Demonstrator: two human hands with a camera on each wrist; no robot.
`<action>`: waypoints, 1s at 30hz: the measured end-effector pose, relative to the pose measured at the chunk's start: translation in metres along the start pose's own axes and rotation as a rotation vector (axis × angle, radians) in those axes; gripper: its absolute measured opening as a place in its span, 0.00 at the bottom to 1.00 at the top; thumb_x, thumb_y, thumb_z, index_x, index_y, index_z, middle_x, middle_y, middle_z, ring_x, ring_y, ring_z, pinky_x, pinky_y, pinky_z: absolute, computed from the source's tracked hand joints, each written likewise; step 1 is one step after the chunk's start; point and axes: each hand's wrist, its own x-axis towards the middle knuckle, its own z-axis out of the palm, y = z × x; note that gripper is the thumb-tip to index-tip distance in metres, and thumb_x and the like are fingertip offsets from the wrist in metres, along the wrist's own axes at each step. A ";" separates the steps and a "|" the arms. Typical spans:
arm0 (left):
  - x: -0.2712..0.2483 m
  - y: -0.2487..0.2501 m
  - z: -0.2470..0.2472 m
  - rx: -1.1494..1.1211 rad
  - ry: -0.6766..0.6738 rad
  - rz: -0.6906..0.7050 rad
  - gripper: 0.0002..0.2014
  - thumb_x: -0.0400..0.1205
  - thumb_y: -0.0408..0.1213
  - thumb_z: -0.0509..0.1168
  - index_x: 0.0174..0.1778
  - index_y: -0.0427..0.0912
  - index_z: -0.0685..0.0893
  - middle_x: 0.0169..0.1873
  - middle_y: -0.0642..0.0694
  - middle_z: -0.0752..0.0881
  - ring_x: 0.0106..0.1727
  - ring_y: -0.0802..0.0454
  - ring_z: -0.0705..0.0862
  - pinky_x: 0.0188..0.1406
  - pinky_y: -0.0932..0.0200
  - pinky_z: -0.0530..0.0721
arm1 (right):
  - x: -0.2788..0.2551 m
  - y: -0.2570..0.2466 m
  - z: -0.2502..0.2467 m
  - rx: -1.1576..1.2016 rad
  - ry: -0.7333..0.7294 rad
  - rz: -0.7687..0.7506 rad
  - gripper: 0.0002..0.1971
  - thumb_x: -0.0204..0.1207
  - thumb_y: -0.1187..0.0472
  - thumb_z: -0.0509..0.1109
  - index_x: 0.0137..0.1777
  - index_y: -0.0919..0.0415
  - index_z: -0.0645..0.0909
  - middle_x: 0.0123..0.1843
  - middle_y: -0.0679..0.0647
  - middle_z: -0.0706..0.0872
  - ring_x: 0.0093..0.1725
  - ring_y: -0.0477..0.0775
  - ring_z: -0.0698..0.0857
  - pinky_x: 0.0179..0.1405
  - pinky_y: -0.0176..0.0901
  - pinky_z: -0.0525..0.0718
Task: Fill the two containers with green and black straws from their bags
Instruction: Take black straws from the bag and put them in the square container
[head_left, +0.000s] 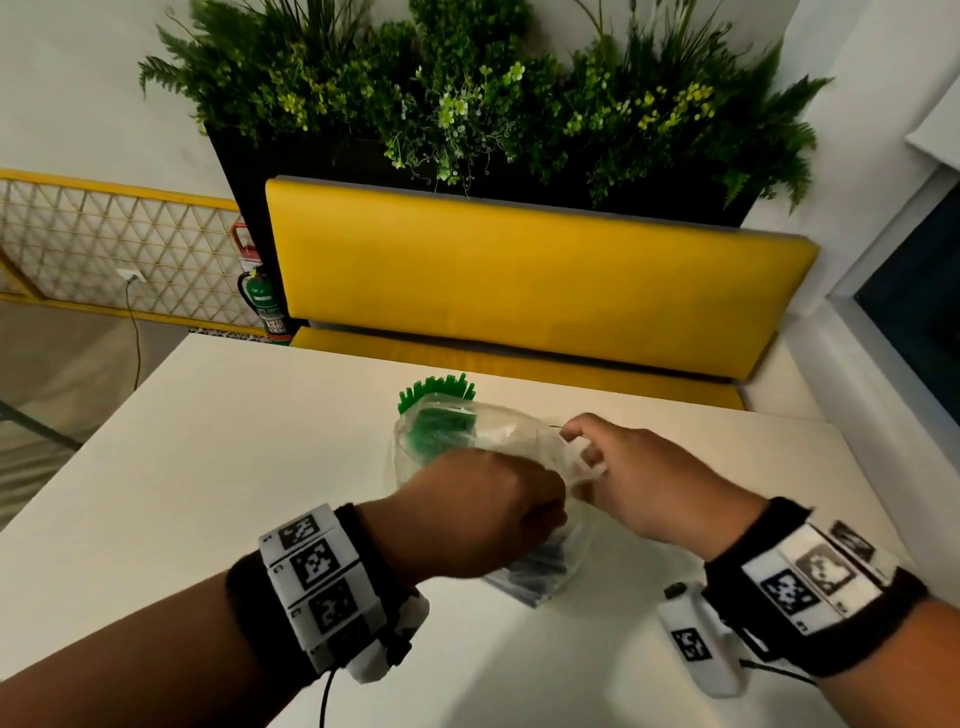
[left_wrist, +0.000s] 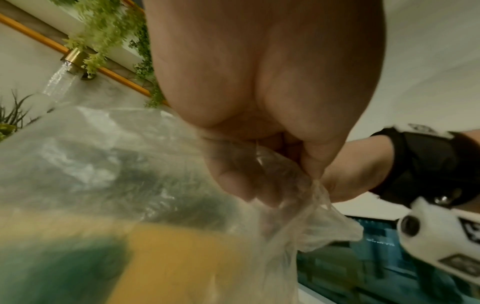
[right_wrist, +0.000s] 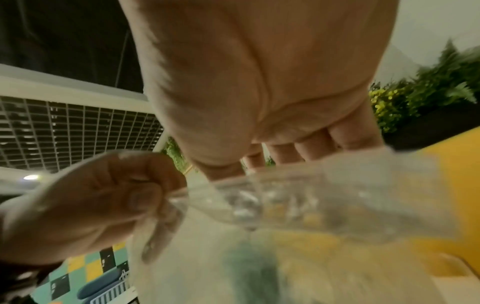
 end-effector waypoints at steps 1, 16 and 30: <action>-0.004 0.001 -0.002 -0.018 -0.036 0.000 0.16 0.84 0.51 0.54 0.44 0.48 0.83 0.38 0.50 0.87 0.35 0.48 0.83 0.34 0.52 0.84 | 0.004 0.002 0.003 0.006 0.032 0.013 0.16 0.79 0.52 0.71 0.64 0.41 0.73 0.51 0.45 0.86 0.46 0.51 0.85 0.43 0.47 0.83; 0.025 -0.037 0.095 -0.082 -0.467 -0.363 0.16 0.87 0.43 0.59 0.67 0.43 0.82 0.66 0.40 0.84 0.68 0.39 0.82 0.70 0.43 0.79 | 0.005 -0.014 0.031 0.564 0.085 0.000 0.08 0.87 0.59 0.58 0.55 0.45 0.76 0.39 0.46 0.81 0.28 0.43 0.73 0.29 0.40 0.72; 0.020 -0.014 0.097 -0.252 -0.488 -0.400 0.17 0.92 0.39 0.50 0.72 0.38 0.76 0.68 0.37 0.79 0.70 0.46 0.77 0.73 0.55 0.68 | -0.019 0.009 0.044 0.178 0.100 -0.397 0.23 0.73 0.51 0.77 0.63 0.31 0.72 0.63 0.41 0.60 0.52 0.43 0.74 0.47 0.43 0.83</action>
